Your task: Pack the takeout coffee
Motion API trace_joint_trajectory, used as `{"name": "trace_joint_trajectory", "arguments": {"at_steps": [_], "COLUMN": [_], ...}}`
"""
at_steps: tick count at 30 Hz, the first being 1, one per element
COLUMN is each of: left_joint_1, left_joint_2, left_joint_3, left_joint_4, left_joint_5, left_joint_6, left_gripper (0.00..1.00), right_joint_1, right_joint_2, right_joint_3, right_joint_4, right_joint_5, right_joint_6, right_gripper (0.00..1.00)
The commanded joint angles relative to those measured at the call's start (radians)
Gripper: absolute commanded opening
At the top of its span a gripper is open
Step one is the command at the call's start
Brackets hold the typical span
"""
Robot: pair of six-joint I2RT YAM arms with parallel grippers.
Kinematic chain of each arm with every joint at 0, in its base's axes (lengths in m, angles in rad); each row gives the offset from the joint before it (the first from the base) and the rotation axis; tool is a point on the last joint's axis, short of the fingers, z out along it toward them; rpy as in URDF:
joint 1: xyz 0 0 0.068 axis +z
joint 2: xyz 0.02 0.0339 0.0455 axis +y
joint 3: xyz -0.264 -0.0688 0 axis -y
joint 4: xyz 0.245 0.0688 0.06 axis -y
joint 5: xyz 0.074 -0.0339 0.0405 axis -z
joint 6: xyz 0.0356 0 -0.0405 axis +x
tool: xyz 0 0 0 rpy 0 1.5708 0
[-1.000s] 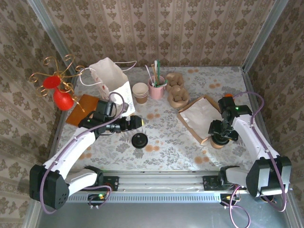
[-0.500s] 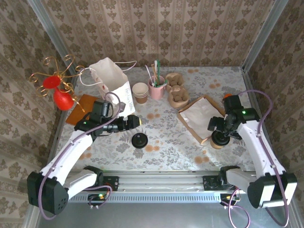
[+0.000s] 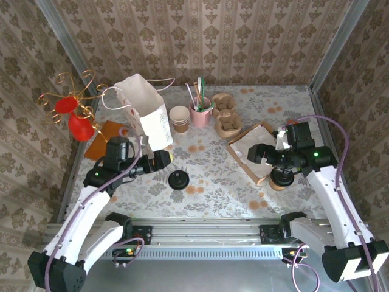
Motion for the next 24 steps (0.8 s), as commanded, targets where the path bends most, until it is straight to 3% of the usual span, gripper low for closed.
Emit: {"name": "trace_joint_trajectory", "arguments": {"at_steps": [1,8,14,17,24], "left_joint_1": [0.009,0.009,0.013,0.0,-0.097], "left_joint_2": [-0.037,-0.062,-0.027,0.012,0.193], "left_joint_3": [-0.048,-0.116,-0.066,0.058,0.51], "left_joint_4": [0.003,-0.006,-0.047,-0.151,-0.486], "left_joint_5": [-0.016,-0.053,-0.076,-0.101,-0.281], "left_joint_6": [-0.068,-0.089,-0.025,0.082,0.359], "left_gripper": [1.0,1.0,1.0,1.0,1.0], "right_joint_1": [0.05,0.149,0.268,0.302,0.31], "right_joint_2": [-0.005,0.081,0.242,0.313,0.401], "right_joint_3": [0.001,0.088,0.246,0.298,0.302], "right_joint_4": [0.055,0.037,0.031,0.048,0.075], "right_joint_5": [-0.079,-0.053,0.023,0.026,0.018], "right_joint_6": [0.02,-0.001,0.004,0.003,-0.035], "right_gripper": [1.0,1.0,1.0,1.0,1.0]}}
